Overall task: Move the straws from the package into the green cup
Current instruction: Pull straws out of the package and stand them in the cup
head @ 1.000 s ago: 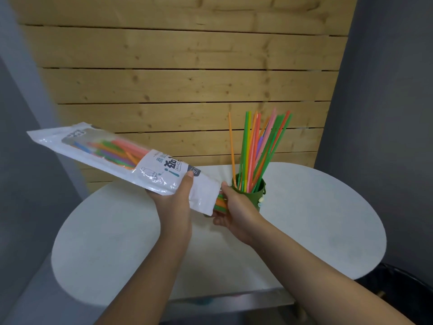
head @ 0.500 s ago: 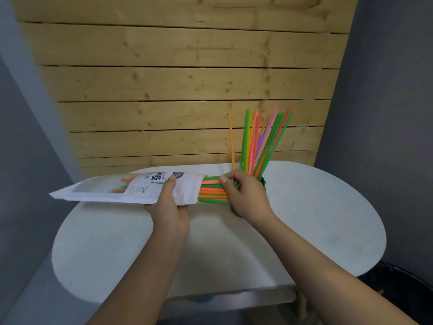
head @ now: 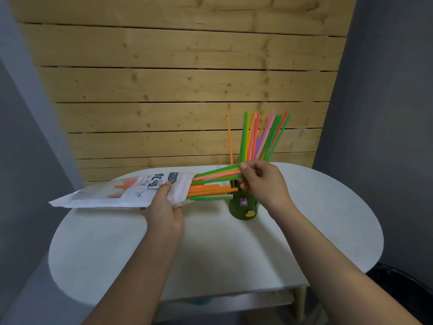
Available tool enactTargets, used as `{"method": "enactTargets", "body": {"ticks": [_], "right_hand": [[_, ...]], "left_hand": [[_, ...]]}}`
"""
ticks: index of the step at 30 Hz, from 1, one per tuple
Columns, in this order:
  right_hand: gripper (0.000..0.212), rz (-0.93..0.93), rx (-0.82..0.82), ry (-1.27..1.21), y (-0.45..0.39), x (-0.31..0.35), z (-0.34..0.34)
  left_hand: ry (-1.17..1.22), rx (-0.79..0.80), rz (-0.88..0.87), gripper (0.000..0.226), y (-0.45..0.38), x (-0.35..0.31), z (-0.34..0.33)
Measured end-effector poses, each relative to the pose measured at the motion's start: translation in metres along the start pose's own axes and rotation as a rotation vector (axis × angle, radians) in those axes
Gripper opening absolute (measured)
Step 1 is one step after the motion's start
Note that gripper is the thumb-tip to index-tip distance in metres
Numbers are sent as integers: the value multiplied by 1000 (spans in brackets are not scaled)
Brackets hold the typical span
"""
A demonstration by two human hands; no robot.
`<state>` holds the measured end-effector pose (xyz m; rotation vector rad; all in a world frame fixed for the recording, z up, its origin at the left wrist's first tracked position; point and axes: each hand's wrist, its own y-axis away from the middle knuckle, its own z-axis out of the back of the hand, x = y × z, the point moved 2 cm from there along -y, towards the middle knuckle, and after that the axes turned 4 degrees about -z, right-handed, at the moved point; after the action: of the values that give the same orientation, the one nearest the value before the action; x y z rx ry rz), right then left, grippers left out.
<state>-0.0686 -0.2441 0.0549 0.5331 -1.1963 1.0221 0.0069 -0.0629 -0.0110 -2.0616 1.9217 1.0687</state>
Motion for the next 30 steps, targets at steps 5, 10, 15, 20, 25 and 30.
{"method": "enactTargets", "body": {"ticks": [5,10,15,20,25,30], "right_hand": [[24,-190,23,-296,9,-5,-8],[39,-362,214,-483,15,-8,-29],[21,-391,364,-559,7,0,-33],[36,-252,377,-489,5,1,-35],[50,-249,40,-687,-4,-2,-22],[55,-235,96,-952,2,2,-22]], "left_hand": [[-7,-29,-25,65,2,-2,-1],[-11,-21,-1,65,9,-4,-5],[-17,27,2,65,11,-2,-6],[-14,52,2,61,8,-2,-4],[8,57,16,60,5,-3,-4],[-13,41,29,60,9,2,-4]]}}
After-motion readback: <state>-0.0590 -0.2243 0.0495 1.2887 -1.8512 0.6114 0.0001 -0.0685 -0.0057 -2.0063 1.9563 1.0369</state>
